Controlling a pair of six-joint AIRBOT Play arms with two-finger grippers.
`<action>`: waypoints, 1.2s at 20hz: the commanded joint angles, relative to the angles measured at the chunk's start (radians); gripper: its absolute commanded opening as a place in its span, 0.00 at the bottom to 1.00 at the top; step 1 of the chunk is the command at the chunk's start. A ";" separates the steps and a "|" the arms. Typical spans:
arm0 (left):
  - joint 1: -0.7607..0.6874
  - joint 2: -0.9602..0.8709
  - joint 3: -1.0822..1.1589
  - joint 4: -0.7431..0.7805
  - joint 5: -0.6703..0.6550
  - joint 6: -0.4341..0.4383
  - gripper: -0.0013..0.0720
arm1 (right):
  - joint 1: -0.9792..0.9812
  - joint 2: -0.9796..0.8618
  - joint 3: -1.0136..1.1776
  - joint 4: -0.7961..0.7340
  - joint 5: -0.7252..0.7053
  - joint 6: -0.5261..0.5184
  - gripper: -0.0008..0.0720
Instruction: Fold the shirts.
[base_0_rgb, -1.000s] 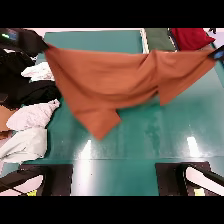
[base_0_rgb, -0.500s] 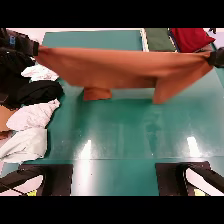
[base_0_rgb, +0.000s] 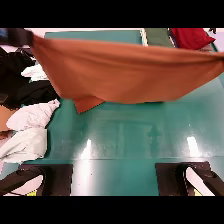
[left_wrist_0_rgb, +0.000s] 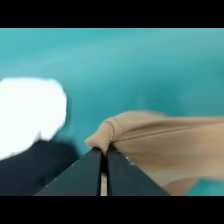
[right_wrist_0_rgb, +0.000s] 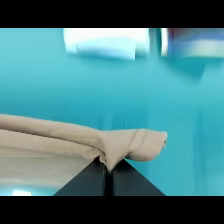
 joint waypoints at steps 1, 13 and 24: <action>0.000 0.130 0.130 -0.084 0.050 -0.004 0.05 | -0.005 0.074 0.156 0.057 -0.026 -0.018 0.03; 0.000 0.276 0.067 -0.091 -0.027 -0.002 0.05 | -0.003 -0.164 0.593 0.069 0.333 0.029 0.03; 0.002 -0.264 -0.380 -0.061 0.113 -0.004 0.77 | 0.137 -0.634 0.151 0.090 0.180 0.029 0.45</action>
